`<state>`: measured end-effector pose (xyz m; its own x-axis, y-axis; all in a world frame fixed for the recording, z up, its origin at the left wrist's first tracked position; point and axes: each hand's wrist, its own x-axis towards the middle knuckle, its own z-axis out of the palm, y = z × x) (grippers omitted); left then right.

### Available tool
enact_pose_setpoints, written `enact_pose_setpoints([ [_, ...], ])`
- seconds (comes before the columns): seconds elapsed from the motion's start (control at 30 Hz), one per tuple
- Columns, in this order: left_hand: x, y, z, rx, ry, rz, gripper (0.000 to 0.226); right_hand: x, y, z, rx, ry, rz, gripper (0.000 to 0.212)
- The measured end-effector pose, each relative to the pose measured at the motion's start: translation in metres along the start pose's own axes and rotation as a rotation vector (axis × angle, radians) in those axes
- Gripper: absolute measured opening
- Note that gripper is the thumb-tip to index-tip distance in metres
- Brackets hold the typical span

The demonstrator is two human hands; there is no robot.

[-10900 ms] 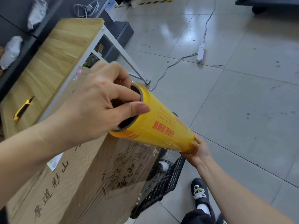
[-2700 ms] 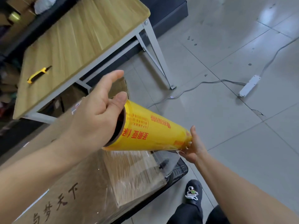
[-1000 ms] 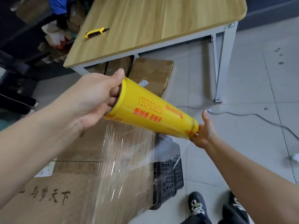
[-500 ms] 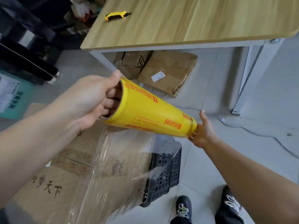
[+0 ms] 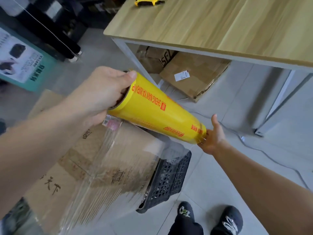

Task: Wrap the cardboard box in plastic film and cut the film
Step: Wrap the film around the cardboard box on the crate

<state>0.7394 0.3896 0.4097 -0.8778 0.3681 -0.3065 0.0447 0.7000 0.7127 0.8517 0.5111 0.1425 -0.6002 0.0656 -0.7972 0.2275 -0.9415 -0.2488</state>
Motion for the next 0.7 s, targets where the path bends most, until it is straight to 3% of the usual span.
enact_pose_setpoints([
  [0.17,0.021,0.013,-0.014,-0.252,-0.081,-0.294,0.025,0.013,-0.017,0.012,-0.004,-0.044,0.049,0.080],
  [0.37,0.047,0.018,-0.021,-0.255,-0.137,-0.348,0.039,0.039,-0.035,0.030,-0.064,-0.043,0.099,0.089],
  [0.7,0.102,0.023,-0.039,-0.481,-0.151,-0.497,0.044,0.105,-0.070,0.076,-0.189,0.022,0.197,0.100],
])
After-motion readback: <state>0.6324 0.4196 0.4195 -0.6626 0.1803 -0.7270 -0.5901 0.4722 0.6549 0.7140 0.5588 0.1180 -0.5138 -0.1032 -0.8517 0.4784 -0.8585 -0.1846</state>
